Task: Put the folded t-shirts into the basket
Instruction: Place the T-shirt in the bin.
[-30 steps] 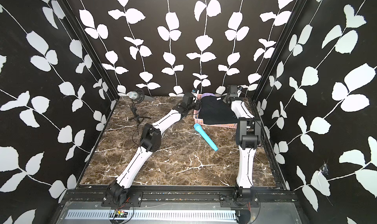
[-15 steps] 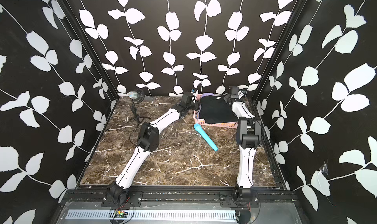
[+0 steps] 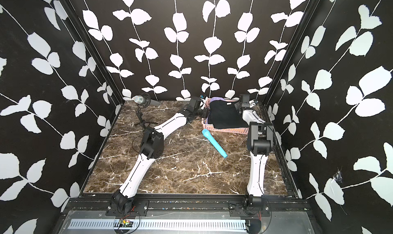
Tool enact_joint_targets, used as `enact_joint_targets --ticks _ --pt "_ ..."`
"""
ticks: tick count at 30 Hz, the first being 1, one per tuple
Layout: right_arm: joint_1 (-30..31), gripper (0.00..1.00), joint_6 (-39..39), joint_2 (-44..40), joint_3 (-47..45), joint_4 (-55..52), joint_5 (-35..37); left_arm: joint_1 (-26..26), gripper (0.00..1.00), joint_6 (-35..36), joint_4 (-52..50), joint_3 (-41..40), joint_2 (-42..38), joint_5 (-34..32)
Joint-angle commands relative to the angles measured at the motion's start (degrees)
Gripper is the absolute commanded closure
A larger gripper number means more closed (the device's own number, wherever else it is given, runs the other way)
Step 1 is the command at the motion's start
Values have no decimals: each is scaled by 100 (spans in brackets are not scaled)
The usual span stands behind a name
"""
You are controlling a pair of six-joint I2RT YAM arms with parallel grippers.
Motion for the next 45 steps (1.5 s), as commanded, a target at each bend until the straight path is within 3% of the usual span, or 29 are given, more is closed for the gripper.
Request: enact_joint_targets --ticks 1,3,9,11,18,25,33,45 --pt "-58 100 -83 -315 -57 175 204 -106 43 -151 -115 -237 -700 196" --pt "-51 92 -384 -278 114 -19 145 -115 42 -230 -165 -276 -752 187" --pt "-50 47 -1487 -424 404 -614 238 -111 40 -173 -396 -437 -984 -30" --pt "-50 42 -1806 -554 365 -700 349 -114 40 -148 -403 -579 -1109 -59" --pt "41 33 -2761 -1081 14 -754 680 -115 38 -95 -348 -1349 -1683 -190" --pt "553 28 -3902 -1445 -56 -817 834 -108 36 32 -110 -2427 -2500 -451" --pt "1358 29 -4544 -749 985 -1783 347 -94 33 111 247 -3685 -3300 -913" --pt "1942 30 -4814 755 2808 -2937 374 100 32 24 344 -4454 -3714 -916"
